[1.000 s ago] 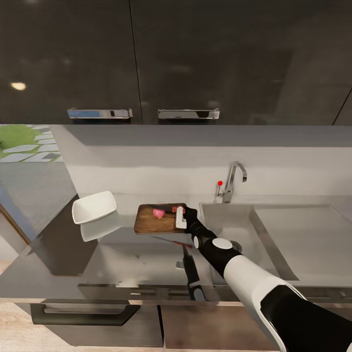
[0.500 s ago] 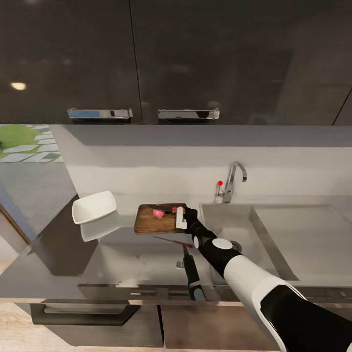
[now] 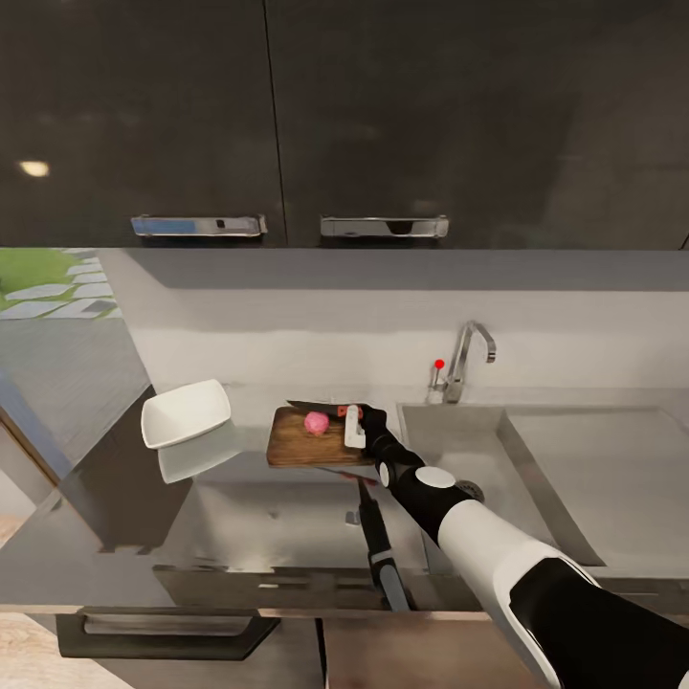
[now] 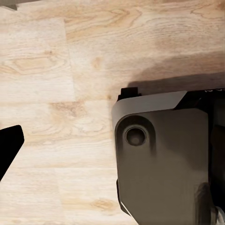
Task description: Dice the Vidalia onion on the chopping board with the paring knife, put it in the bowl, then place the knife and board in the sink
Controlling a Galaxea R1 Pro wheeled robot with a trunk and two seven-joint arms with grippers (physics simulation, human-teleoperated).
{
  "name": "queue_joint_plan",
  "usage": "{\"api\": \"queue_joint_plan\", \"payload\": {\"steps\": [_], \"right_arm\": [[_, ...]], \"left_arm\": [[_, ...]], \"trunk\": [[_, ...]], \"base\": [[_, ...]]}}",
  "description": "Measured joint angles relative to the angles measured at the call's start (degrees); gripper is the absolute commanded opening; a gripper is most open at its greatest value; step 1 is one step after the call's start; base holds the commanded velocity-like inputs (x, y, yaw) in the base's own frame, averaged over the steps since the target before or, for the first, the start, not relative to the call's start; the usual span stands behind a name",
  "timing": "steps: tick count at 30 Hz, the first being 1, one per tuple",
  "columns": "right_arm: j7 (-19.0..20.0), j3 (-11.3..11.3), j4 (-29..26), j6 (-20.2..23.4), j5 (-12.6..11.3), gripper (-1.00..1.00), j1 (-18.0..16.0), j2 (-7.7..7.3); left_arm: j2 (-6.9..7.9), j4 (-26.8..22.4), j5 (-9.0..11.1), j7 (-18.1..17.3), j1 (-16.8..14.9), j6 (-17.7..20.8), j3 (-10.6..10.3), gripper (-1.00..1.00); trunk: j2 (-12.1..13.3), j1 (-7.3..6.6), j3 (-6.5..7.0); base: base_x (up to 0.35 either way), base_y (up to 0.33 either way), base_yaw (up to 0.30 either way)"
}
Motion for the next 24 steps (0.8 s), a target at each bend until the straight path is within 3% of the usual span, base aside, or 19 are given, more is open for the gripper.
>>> {"api": "queue_joint_plan", "payload": {"steps": [24], "right_arm": [[0.2, 0.0, 2.1, -0.2, 0.0, -1.00, 0.0, 0.00]], "left_arm": [[0.05, 0.0, 0.0, 0.0, 0.0, 0.0, 0.0, 1.00]], "trunk": [[0.0, 0.00, 0.00]], "base": [[0.001, 0.000, 0.000]]}}
